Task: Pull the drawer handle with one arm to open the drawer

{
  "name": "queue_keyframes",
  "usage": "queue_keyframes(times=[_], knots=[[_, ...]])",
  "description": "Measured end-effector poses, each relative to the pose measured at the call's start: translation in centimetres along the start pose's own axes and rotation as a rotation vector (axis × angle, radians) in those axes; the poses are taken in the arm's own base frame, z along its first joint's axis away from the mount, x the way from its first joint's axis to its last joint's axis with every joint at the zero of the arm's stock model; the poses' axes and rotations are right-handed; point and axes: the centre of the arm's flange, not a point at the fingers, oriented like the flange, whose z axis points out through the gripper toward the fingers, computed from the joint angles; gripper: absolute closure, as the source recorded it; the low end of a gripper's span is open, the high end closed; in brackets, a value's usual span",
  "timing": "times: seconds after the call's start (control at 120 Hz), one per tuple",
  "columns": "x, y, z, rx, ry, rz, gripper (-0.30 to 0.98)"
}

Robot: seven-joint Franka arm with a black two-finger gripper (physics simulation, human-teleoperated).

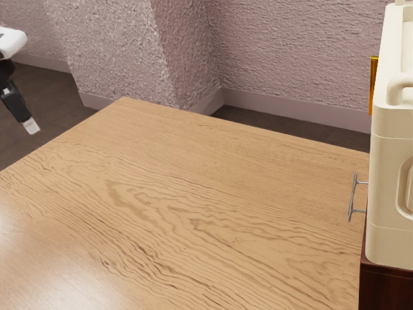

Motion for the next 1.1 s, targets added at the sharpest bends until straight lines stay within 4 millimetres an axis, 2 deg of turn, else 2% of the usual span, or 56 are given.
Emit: queue_keyframes(times=[0.117, 0.383, 0.417, 0.492, 0.525, 0.567, 0.617, 0.658, 0.783, 0.908, 1.033, 1.1], knots=[[-0.9, -0.7, 0.0, 0.002, -0.004, 0.042, 0.0], [-0.1, 0.1, -0.5, 0.008, 0.002, 0.176, 0.0], [-0.2, 0.4, -1.1, 0.014, 0.013, 0.195, 0.0], [-0.4, 1.5, -4.0, 0.051, 0.062, 0.245, 0.0], [0.6, 2.9, -5.3, 0.068, 0.082, 0.297, 0.0], [3.2, 5.8, -6.2, 0.076, 0.104, 0.392, 0.0], [6.2, 9.5, -6.7, 0.074, 0.121, 0.504, 0.0], [7.7, 11.2, -6.7, 0.077, 0.126, 0.567, 0.0], [9.1, 11.9, -6.4, 0.108, 0.126, 0.683, 0.0], [9.9, 12.2, -4.2, 0.074, 0.088, 0.786, 0.0], [11.2, 14.1, -3.7, 0.065, 0.077, 0.924, 0.0], [12.3, 15.7, -2.0, 0.05, 0.043, 1.007, 0.0]])
